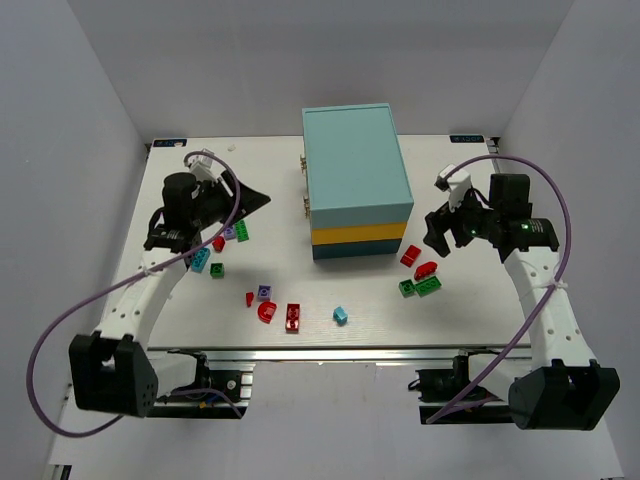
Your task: Sort the legos into containers by color
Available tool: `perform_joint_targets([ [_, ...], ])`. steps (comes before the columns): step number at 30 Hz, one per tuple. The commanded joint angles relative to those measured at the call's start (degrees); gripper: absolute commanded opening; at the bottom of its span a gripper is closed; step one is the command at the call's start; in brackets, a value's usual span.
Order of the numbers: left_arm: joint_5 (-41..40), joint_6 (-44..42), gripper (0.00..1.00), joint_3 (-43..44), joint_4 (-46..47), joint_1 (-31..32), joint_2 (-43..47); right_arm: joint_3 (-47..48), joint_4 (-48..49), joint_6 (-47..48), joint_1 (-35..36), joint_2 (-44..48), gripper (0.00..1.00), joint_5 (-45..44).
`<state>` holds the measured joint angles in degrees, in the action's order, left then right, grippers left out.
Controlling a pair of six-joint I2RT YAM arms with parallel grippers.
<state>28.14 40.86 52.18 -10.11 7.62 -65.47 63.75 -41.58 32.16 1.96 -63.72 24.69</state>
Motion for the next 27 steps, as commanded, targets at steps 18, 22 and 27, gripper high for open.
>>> perform_joint_targets([
  [18,13.34,23.64,0.66,25.33,34.80,1.78,-42.01,-1.69,10.20,-7.03,0.06,1.58,0.50,23.48],
  [22,15.36,26.02,0.66,26.83,37.70,2.31,-45.35,-2.48,10.91,-6.59,-0.11,1.94,0.51,23.48],
  [27,19.14,27.25,0.64,27.97,38.33,3.02,-47.90,-3.36,12.14,-6.06,-0.11,1.94,0.52,22.95],
])
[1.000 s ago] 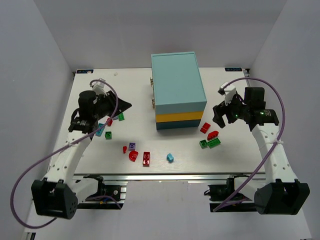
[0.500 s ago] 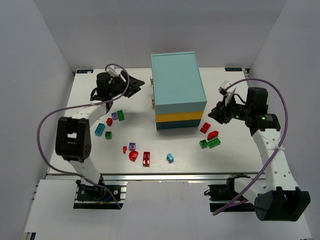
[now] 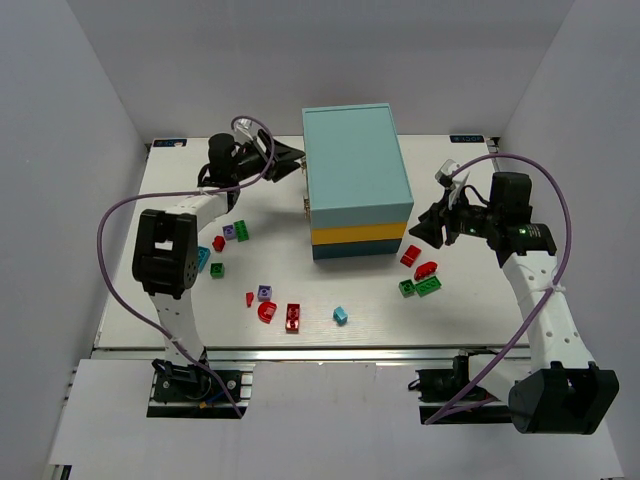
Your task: Sort the legos into containers by color
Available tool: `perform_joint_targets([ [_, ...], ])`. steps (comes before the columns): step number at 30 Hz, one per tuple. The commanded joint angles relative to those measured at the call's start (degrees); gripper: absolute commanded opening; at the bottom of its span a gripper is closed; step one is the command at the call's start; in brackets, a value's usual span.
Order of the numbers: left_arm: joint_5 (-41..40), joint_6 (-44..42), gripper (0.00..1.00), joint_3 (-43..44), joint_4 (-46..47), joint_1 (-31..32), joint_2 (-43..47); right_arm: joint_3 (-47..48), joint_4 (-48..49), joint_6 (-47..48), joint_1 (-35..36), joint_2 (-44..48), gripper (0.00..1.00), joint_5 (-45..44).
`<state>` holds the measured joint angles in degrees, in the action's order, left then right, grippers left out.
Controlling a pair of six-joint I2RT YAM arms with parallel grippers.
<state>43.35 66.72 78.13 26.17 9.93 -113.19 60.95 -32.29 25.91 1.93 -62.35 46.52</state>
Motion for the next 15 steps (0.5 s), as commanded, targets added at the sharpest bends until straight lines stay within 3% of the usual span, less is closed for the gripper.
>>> perform_joint_targets([
  [1,4.02,1.48,0.63,1.94,1.95,1.31,-0.28,-0.92,3.11,0.19,-0.35,0.56,0.52,1.03],
  [6,4.37,1.40,0.59,2.11,0.72,1.84,-1.42,-1.27,4.17,0.02,-0.09,0.56,0.52,1.29],
  [15,4.55,3.42,0.38,2.73,2.38,2.90,-3.00,-1.89,5.14,0.02,-0.09,0.47,0.53,1.47],
])
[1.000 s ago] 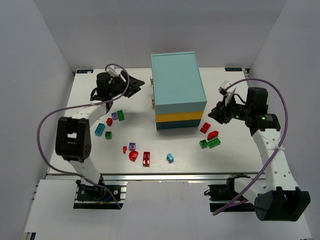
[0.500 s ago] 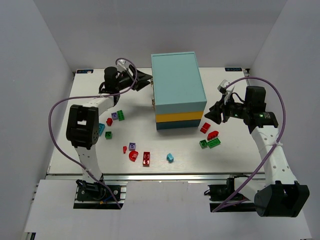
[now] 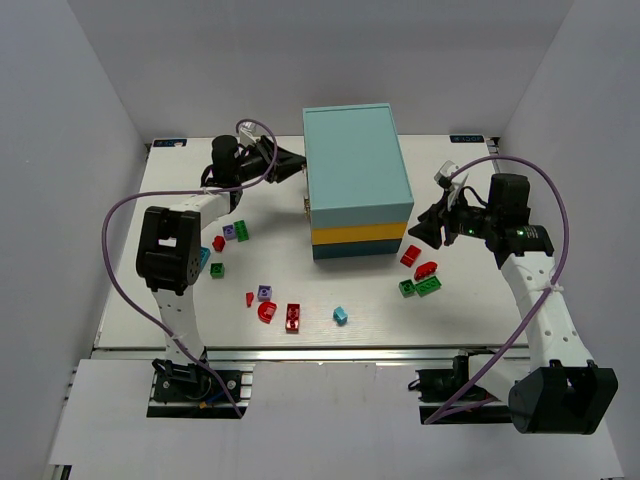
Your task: Sort the legos into containers by color
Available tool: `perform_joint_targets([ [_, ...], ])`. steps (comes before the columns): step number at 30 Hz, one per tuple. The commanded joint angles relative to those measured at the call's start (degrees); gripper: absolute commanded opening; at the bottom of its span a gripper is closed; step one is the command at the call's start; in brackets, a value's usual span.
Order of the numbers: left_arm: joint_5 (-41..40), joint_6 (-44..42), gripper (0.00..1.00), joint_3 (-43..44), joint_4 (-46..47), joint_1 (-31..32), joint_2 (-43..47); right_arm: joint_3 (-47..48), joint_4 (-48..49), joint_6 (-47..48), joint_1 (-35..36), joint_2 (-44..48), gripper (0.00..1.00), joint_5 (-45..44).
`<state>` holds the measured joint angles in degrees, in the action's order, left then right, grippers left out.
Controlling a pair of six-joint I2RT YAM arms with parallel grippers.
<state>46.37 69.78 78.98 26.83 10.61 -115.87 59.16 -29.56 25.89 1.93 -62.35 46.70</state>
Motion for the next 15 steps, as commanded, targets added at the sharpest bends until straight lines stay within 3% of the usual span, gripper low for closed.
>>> perform_joint_targets([
  [1,1.53,0.53,0.33,1.88,1.91,2.22,-0.40,-0.09,2.49,-0.05,-0.18,0.47,0.53,1.29],
  [5,1.18,0.97,0.27,0.22,2.61,1.52,0.82,-0.09,2.58,0.04,-0.09,0.65,0.53,1.12],
  [15,1.88,0.80,0.27,-5.23,3.49,-3.76,5.74,-0.44,2.84,-0.14,-0.09,0.91,0.53,1.47],
])
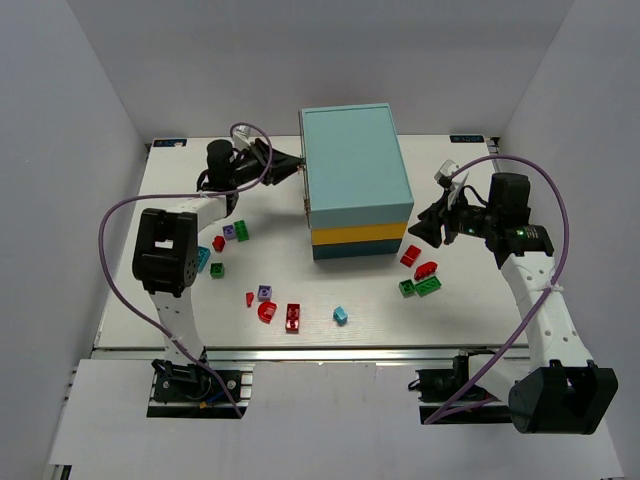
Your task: Sort the legos into containers by color
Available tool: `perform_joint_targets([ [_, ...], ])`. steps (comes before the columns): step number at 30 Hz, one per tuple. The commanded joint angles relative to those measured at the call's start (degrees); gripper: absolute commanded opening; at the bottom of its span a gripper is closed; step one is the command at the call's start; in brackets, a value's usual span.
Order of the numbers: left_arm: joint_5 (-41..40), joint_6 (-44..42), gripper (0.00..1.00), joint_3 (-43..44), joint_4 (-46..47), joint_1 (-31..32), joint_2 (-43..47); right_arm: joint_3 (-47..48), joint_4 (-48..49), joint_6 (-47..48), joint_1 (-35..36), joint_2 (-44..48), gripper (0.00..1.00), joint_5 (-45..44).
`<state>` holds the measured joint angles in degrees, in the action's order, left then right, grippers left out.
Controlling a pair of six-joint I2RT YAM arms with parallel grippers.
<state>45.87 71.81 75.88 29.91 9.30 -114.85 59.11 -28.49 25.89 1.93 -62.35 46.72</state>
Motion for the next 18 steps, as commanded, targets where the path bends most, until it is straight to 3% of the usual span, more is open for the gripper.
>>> perform_joint_targets([
  [1,2.39,-1.15,0.27,-2.66,0.50,-3.23,4.98,-0.40,1.77,-0.05,-0.18,0.82,0.53,1.36],
  [12,3.44,-3.87,0.30,-7.15,-2.22,-7.72,9.11,-1.63,0.98,1.44,-0.09,1.44,0.63,1.36],
  [17,3.00,-4.49,0.52,-7.15,-2.93,-8.25,9.99,-1.19,-3.22,7.13,-0.09,1.00,0.81,2.93],
  [18,2.83,-4.49,0.65,-6.97,-3.19,-8.25,10.17,-1.02,-4.37,8.81,0.09,0.65,0.83,3.55],
])
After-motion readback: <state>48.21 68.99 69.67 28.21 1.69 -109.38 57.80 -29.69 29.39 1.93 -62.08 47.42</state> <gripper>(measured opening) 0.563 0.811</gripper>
